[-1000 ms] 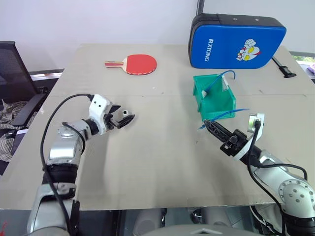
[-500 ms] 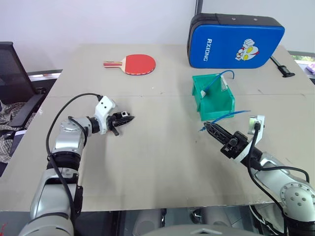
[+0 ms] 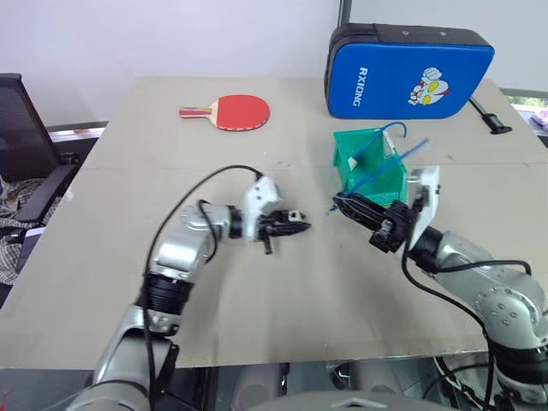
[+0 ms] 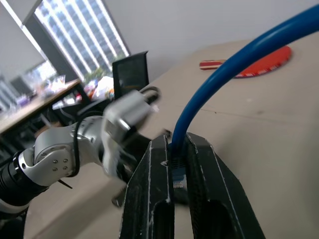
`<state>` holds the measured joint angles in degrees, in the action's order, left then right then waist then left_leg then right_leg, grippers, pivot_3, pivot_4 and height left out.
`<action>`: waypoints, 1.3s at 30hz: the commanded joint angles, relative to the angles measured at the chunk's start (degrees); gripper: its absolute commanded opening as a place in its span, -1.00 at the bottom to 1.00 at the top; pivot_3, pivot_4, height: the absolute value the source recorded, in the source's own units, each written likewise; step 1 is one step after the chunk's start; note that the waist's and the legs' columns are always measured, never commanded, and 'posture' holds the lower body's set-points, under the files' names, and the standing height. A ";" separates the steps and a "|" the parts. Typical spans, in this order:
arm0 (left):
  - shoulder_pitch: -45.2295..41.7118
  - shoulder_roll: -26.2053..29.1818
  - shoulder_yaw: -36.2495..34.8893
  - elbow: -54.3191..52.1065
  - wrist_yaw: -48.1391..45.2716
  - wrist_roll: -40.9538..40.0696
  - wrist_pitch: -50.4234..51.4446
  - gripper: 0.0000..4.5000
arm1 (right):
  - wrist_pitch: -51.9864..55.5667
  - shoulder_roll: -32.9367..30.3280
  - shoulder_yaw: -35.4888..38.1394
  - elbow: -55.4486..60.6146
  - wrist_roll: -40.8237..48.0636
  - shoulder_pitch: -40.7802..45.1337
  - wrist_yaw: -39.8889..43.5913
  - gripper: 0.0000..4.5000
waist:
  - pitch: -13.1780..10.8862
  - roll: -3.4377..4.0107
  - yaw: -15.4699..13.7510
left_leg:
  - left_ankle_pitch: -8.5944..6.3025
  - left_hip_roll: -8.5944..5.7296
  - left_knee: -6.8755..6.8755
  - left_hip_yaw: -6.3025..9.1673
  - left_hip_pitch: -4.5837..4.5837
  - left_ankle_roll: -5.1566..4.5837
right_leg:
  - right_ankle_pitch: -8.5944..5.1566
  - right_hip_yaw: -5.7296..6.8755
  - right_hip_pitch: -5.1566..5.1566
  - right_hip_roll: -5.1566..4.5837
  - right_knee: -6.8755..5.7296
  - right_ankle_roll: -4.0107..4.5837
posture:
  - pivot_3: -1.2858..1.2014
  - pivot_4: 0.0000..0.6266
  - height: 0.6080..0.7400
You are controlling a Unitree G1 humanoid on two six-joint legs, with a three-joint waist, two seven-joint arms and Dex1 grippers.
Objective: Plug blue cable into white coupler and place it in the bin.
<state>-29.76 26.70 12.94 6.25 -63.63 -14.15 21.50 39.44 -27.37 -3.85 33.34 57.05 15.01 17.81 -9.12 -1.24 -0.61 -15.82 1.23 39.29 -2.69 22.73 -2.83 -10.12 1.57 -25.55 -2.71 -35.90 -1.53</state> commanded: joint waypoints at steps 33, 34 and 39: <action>-4.13 -2.41 5.85 6.76 -2.29 8.31 -9.94 -0.69 | -5.59 -0.46 -16.39 -19.35 -38.14 8.61 21.18 -1.00 | 0.02 -0.01 -0.12 | 0.00 0.01 0.03 0.02 -0.01 0.00 | 0.03 0.04 0.01 -0.02 -0.01 0.05 | 0.03 -0.52 0.87; -4.12 -2.43 5.86 6.65 -2.21 8.33 -9.80 -0.69 | -5.50 -0.49 -16.05 -19.36 -38.22 8.70 21.42 -1.00 | 0.02 0.00 -0.12 | 0.00 0.01 0.03 0.02 -0.02 0.00 | 0.03 0.04 0.02 -0.02 -0.01 0.05 | 0.03 -0.52 0.87; -4.20 -2.45 5.85 5.87 -1.89 8.27 -8.93 -0.69 | -5.09 -0.67 -15.39 -19.06 -38.99 8.99 22.34 -1.00 | 0.03 -0.01 -0.12 | 0.00 0.01 0.03 0.02 -0.03 0.00 | 0.03 0.04 0.02 -0.02 -0.03 0.05 | 0.03 -0.52 0.87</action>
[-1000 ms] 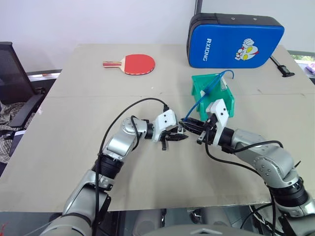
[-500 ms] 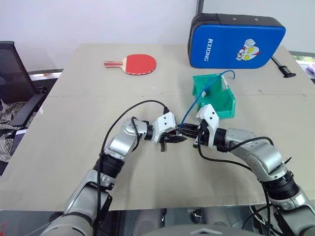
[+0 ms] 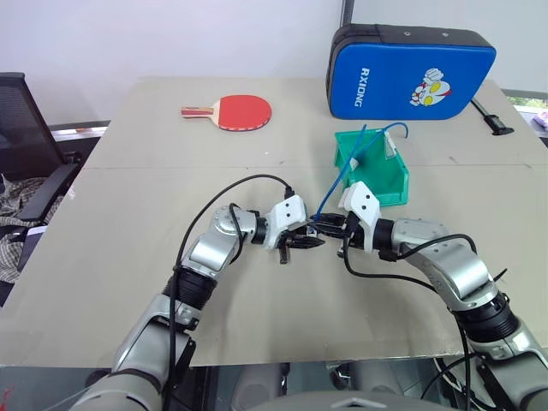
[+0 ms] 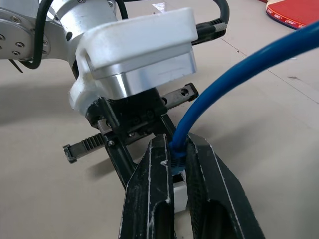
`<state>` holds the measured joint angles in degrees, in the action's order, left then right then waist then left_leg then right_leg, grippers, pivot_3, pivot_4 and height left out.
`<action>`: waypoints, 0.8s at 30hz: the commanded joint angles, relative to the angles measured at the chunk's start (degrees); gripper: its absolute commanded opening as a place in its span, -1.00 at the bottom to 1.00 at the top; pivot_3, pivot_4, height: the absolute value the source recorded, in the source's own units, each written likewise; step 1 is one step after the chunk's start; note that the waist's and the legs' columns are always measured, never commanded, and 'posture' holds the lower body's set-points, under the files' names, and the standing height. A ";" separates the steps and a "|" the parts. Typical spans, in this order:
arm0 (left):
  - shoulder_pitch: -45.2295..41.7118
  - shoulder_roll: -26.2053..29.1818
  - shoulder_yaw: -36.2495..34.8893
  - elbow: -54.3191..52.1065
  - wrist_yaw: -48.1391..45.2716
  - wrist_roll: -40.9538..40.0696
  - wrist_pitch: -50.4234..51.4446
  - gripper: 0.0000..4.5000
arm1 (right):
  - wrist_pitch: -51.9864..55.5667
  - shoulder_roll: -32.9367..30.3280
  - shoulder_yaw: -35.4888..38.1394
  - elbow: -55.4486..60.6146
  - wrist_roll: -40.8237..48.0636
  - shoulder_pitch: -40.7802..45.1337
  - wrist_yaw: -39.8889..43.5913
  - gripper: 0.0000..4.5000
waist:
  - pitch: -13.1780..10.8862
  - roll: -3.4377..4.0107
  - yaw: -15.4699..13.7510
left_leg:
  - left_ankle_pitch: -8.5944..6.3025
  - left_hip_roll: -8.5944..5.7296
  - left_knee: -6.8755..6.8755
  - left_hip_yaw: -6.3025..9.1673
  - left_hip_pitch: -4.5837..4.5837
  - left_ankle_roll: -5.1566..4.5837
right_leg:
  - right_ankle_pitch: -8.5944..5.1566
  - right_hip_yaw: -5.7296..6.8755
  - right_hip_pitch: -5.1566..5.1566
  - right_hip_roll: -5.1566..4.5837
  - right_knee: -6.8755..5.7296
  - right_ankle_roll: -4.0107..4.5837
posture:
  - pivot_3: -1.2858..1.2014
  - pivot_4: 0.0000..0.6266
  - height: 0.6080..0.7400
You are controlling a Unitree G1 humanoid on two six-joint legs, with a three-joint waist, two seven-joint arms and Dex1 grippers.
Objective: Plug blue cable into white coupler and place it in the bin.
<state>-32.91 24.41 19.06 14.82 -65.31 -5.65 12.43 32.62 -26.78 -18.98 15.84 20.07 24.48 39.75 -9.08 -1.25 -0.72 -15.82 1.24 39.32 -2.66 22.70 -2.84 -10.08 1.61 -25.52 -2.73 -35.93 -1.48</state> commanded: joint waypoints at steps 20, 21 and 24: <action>-1.26 -0.40 -0.39 -2.30 0.58 -0.01 -0.13 -0.69 | 2.66 -2.31 -0.87 -1.24 -4.85 1.99 3.73 -1.00 | 0.00 0.00 -0.01 | 0.00 0.00 0.02 -0.01 -0.01 0.00 | 0.00 0.00 0.00 0.00 -0.01 0.01 | 0.03 -0.52 0.87; -1.30 -0.44 -0.40 -2.23 0.61 -0.02 -0.17 -0.69 | 2.69 -2.34 -0.82 -1.27 -4.90 2.07 3.83 -1.00 | 0.00 0.00 -0.01 | 0.00 -0.01 0.02 -0.01 -0.01 0.00 | 0.00 -0.01 0.00 0.00 -0.01 0.01 | 0.03 -0.52 0.87; -1.40 -0.52 -0.43 -1.98 0.67 -0.04 -0.31 -0.69 | 2.84 -2.47 -0.56 -1.29 -4.98 2.33 4.06 -1.00 | 0.00 0.00 -0.01 | 0.00 0.00 0.02 -0.01 -0.01 0.00 | 0.01 0.00 0.00 0.00 -0.01 0.01 | 0.03 -0.52 0.87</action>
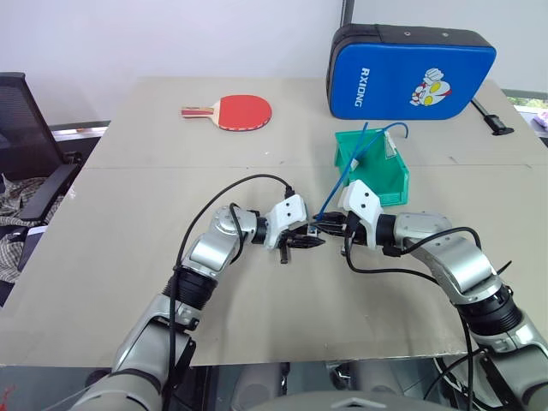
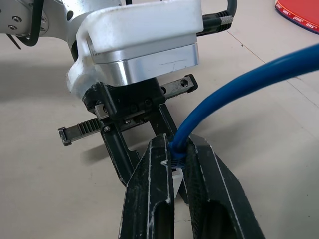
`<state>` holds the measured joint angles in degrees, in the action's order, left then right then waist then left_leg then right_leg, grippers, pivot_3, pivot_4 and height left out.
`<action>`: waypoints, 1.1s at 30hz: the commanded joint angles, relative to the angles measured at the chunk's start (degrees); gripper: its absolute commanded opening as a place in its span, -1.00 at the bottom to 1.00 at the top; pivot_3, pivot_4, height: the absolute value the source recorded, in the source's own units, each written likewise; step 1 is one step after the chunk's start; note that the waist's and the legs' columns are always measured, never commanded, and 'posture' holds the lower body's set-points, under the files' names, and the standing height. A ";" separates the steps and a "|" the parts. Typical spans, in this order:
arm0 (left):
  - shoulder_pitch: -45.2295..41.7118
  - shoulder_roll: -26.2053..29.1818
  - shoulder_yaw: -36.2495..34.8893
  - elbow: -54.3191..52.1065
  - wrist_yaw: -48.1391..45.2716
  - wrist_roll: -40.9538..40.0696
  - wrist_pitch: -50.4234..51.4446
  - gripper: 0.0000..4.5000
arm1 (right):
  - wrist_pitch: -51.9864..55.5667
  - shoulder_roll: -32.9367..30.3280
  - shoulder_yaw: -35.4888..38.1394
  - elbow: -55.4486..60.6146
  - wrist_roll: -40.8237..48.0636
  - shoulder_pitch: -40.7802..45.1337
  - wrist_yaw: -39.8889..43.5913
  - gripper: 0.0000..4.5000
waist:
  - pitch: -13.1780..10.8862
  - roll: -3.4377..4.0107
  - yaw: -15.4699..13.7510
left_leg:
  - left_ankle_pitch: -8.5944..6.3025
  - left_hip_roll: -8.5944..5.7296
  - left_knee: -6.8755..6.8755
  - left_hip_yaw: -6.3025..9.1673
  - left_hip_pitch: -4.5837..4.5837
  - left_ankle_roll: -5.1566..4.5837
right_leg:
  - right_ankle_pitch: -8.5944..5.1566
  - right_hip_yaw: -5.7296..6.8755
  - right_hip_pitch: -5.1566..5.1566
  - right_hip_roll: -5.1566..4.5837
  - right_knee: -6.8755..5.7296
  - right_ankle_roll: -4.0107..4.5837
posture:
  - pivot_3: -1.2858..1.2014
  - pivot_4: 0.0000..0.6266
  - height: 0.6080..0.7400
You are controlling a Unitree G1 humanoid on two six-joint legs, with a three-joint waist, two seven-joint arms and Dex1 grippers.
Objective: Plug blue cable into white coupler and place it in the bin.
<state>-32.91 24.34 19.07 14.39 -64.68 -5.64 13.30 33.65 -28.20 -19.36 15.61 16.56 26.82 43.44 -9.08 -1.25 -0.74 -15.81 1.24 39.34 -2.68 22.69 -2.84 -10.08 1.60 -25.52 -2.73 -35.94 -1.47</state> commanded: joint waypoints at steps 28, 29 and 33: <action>-1.10 -0.28 -0.72 -0.93 0.31 0.01 -1.91 -0.69 | 3.30 -1.25 1.47 -0.20 -0.42 0.52 1.15 -1.00 | 0.00 0.00 -0.01 | 0.00 0.00 0.01 0.00 0.01 0.00 | 0.00 0.00 0.00 0.00 0.00 0.00 | 0.03 -0.52 0.87; -1.05 -0.24 -0.73 -0.98 0.30 -0.01 -1.91 -0.69 | 3.62 -0.96 1.87 -0.01 0.11 0.50 1.08 -1.00 | 0.00 0.00 -0.02 | 0.00 0.00 0.01 0.00 0.01 0.00 | 0.00 0.00 0.00 0.00 0.00 0.00 | 0.03 -0.52 0.87; -0.93 -0.15 -0.77 -1.03 0.29 -0.03 -1.91 -0.69 | 4.70 -0.52 2.91 0.44 1.38 0.10 0.92 -1.00 | 0.00 0.00 -0.01 | 0.00 0.00 0.01 0.00 0.02 0.00 | 0.00 0.00 0.00 -0.01 0.00 0.00 | 0.03 -0.52 0.87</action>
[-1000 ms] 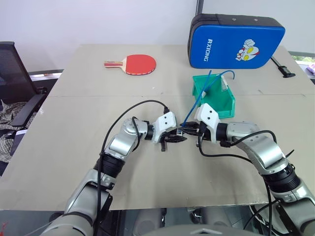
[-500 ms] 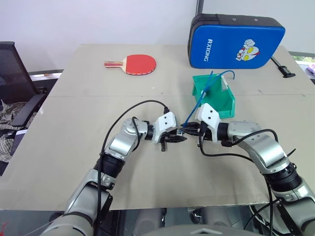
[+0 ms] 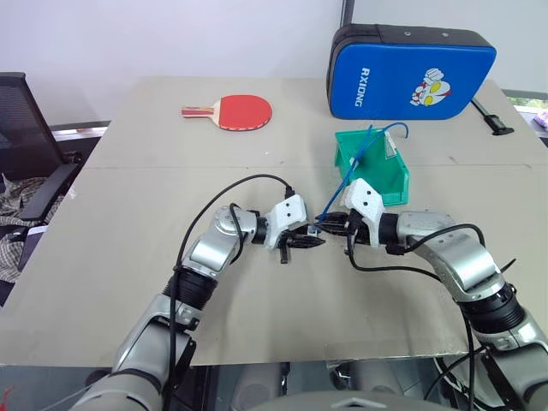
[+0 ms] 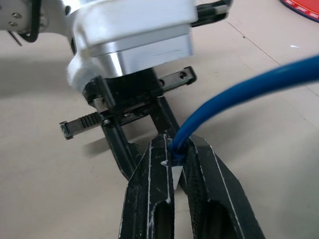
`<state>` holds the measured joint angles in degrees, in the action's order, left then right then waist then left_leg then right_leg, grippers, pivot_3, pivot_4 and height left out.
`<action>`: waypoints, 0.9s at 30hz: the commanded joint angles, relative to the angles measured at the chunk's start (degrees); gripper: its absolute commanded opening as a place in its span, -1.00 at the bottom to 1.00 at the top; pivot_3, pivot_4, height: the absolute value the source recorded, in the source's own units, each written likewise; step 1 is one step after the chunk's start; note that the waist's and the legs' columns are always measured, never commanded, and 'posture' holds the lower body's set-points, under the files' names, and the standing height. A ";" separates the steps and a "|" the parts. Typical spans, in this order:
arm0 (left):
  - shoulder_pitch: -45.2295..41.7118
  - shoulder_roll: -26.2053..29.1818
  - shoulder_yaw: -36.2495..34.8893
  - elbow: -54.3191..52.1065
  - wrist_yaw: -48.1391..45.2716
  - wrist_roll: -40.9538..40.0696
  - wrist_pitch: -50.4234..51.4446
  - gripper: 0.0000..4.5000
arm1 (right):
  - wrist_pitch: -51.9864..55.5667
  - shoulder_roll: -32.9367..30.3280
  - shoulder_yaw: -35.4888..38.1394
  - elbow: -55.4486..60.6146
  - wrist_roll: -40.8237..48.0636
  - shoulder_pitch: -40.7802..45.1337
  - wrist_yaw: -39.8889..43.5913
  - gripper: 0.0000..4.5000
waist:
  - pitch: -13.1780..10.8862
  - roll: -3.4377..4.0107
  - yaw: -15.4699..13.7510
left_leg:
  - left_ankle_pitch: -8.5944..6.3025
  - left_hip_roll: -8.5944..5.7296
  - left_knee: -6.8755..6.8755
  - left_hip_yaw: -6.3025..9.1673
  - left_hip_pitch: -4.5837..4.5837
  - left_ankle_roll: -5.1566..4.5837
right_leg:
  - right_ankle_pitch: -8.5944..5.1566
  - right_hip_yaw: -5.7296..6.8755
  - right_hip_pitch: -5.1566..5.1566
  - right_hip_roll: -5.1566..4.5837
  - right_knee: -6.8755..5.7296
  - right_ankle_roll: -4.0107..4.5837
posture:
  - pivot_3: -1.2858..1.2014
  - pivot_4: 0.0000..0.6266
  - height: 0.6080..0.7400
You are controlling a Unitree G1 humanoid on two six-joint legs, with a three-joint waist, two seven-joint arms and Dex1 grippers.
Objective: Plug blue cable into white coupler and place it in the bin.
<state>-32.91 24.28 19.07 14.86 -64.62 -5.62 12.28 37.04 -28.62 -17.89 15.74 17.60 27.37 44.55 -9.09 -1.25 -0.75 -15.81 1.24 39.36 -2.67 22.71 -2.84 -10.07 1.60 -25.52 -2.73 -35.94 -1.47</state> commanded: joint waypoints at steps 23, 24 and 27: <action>-1.23 -0.37 -0.88 -2.28 0.91 -0.25 0.35 -0.69 | 5.58 2.79 -13.67 -10.61 -8.06 9.38 5.08 -1.00 | 0.08 -0.01 0.19 | 0.01 0.01 0.01 0.00 -0.22 0.00 | -0.01 0.00 0.08 0.05 -0.18 0.00 | 0.03 -0.52 0.87; -1.18 -0.39 -0.93 -2.38 1.00 -0.26 0.45 -0.69 | 6.01 2.74 -14.52 -11.36 -8.08 9.74 6.26 -1.00 | 0.10 -0.02 0.08 | 0.01 0.01 0.01 0.01 -0.22 0.00 | 0.00 0.01 0.08 0.05 -0.18 0.02 | 0.03 -0.52 0.87; -1.03 -0.45 -1.06 -2.62 1.28 -0.31 0.69 -0.69 | 5.82 2.37 -16.50 -13.16 -8.84 9.97 8.82 -1.00 | 0.18 -0.03 0.09 | 0.01 0.01 0.01 -0.02 -0.21 0.00 | 0.01 -0.03 0.09 0.00 -0.16 0.04 | 0.03 -0.52 0.87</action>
<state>-32.81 24.14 18.99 14.97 -63.98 -5.70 13.39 39.93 -25.30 -28.40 7.17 10.49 40.13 50.72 -8.91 -1.28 -0.66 -15.81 1.25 39.37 -2.71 22.50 -2.83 -10.06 1.57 -25.43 -2.75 -36.09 -1.43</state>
